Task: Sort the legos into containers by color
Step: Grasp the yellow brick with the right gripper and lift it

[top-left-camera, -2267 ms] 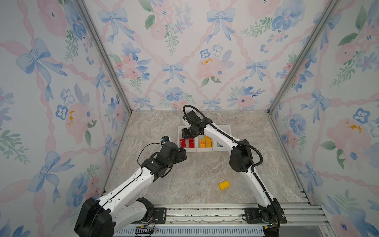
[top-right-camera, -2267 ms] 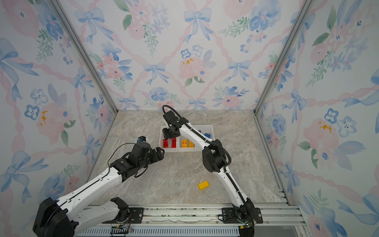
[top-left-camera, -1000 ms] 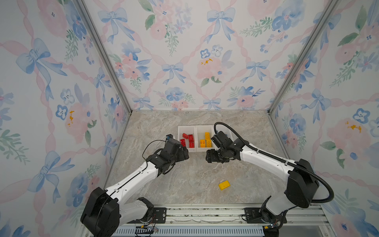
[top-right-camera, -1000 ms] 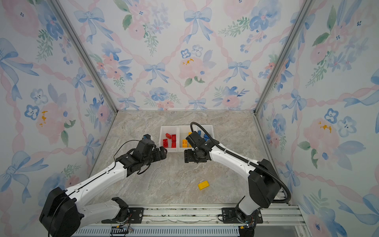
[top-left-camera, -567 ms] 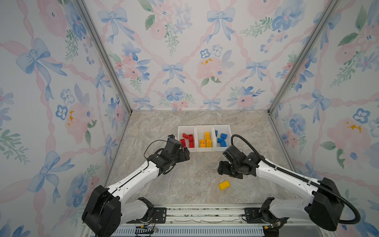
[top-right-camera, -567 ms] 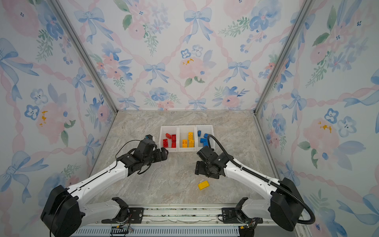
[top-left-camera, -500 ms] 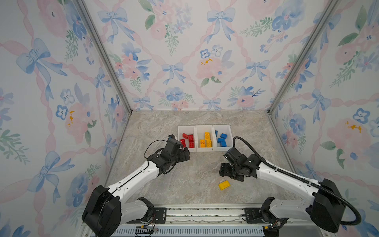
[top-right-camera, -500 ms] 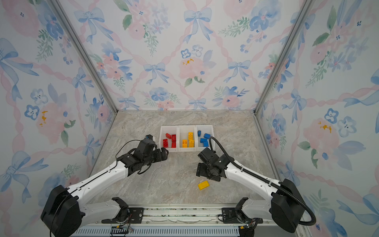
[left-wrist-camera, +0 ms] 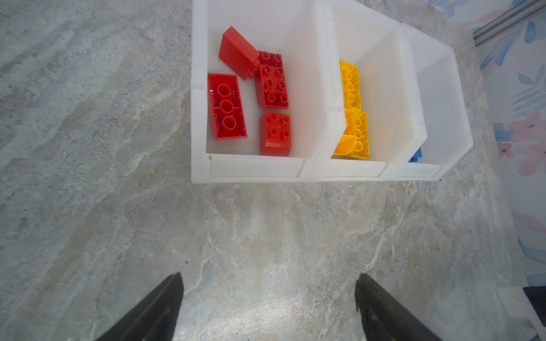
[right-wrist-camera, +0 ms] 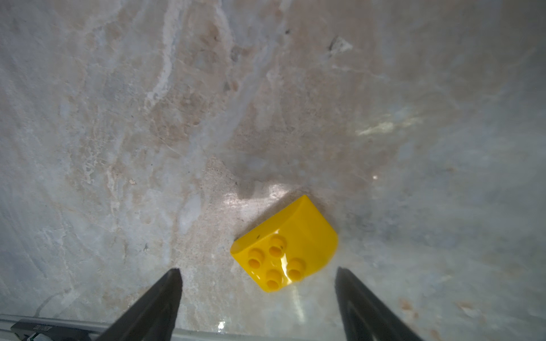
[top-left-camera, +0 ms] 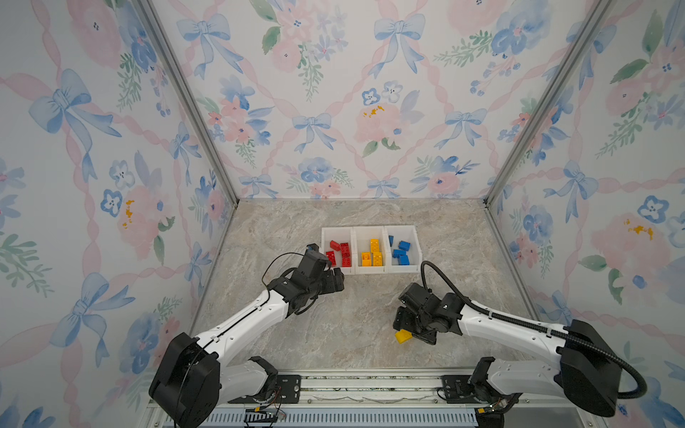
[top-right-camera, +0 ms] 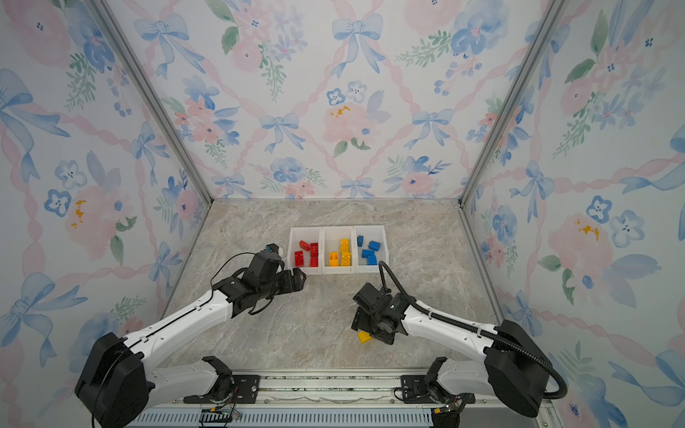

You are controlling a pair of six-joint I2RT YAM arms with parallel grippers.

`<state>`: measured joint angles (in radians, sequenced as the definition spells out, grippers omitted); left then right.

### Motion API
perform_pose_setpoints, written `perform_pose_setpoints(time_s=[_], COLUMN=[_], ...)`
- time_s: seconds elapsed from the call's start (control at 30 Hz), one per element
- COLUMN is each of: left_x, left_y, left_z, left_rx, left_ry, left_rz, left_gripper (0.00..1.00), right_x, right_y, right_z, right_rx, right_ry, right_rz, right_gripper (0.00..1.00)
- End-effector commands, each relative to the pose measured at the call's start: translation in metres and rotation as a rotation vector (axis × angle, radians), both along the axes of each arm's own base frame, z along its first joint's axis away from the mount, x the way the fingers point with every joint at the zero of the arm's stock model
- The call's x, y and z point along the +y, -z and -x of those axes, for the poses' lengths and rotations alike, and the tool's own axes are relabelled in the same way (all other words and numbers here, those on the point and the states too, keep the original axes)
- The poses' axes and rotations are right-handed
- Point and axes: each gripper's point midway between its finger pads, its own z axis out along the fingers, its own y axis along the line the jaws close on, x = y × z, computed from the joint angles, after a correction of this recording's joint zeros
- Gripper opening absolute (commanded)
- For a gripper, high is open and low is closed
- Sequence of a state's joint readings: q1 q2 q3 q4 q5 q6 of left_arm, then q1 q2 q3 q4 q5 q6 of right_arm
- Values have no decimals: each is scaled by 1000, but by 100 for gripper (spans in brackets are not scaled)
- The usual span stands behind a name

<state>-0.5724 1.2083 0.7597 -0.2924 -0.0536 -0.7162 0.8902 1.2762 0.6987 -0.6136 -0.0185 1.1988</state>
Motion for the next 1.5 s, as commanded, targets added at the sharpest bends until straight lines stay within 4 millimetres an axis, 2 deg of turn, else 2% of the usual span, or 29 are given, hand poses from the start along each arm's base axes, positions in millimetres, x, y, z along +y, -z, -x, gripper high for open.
perform_pose_setpoints(time_s=[0.0, 0.17, 0.37, 0.73, 0.97, 1.07, 1.23, 1.47], left_x=[-3, -3, -3, -3, -2, 0, 1, 3], left_y=[1, -2, -1, 0, -2, -2, -2, -3], left_z=[-2, -2, -2, -3, -2, -1, 0, 1], left_rx=[1, -6, -3, -1, -9, -11, -14, -19], left_ry=[27, 24, 17, 19, 15, 12, 7, 5], left_rz=[-6, -2, 1, -3, -2, -3, -3, -5], left_gripper=[93, 93, 93, 93, 93, 93, 93, 94], right_x=[7, 9, 10, 30, 23, 22, 22, 25], right_y=[5, 13, 12, 12, 18, 21, 25, 14], right_z=[-3, 0, 0, -17, -13, -9, -6, -12], right_rx=[0, 44, 53, 48, 60, 63, 73, 40], right_ry=[33, 22, 9, -26, -132, -177, -221, -239], right_rz=[-9, 8, 19, 8, 159, 212, 268, 293], right_gripper=[84, 84, 85, 82, 71, 59, 48, 38])
